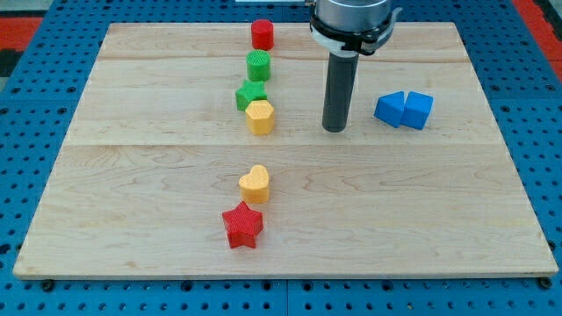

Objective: Push the red star into the green star and yellow hexagon

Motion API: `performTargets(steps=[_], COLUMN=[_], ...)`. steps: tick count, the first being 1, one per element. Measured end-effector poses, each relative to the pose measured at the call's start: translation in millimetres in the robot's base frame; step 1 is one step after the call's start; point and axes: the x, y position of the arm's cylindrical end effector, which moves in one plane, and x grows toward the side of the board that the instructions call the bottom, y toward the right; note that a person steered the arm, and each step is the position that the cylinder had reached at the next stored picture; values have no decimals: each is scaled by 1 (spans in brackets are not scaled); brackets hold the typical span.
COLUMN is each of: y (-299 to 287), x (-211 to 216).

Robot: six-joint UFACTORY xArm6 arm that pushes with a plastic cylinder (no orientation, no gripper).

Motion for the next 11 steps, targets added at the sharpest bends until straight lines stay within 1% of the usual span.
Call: performTargets(steps=[1,2,3,4,5,6,7,8,10,11], y=[0,-4,-29,-90,-122,-110,-133,-168,-177,-162], x=[13,71,134,157,159,167,207,176,117,124])
